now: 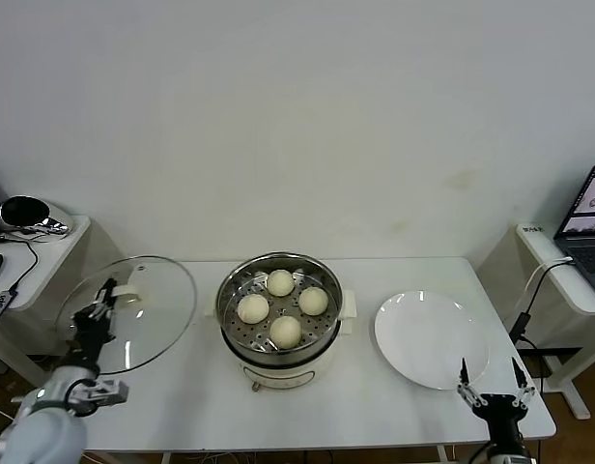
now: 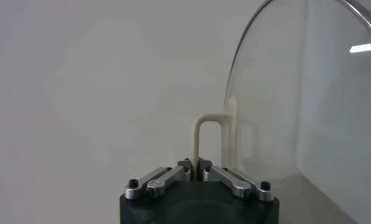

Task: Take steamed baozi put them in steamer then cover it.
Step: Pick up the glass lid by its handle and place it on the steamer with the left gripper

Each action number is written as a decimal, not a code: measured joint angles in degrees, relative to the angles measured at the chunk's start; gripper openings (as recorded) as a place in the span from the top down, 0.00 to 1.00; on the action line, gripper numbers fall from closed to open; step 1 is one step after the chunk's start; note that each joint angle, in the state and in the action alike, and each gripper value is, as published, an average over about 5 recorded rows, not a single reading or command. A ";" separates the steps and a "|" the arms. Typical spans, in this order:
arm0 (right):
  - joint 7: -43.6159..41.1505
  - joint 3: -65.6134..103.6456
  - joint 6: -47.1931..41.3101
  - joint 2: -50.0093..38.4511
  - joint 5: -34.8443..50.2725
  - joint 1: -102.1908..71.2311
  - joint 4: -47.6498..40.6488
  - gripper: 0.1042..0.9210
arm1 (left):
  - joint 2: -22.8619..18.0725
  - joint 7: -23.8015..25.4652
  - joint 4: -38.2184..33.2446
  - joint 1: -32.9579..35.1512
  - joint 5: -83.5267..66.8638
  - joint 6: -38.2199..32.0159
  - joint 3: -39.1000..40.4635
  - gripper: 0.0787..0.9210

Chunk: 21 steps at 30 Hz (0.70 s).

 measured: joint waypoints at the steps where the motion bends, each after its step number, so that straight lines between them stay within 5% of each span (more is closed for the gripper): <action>1: 0.06 -0.17 -0.03 0.14 -0.21 0.09 -0.02 0.12 | 0.35 0.56 -0.59 -1.10 -0.09 1.18 1.68 0.93; 10: 0.83 -1.50 0.14 1.26 -2.52 0.95 -0.78 0.12 | 0.15 6.20 -2.29 -13.57 2.22 10.52 17.50 0.93; 21: 2.30 -1.59 0.19 1.80 -4.53 2.08 -1.82 0.12 | -7.39 12.56 1.03 -24.99 12.14 17.05 31.28 0.93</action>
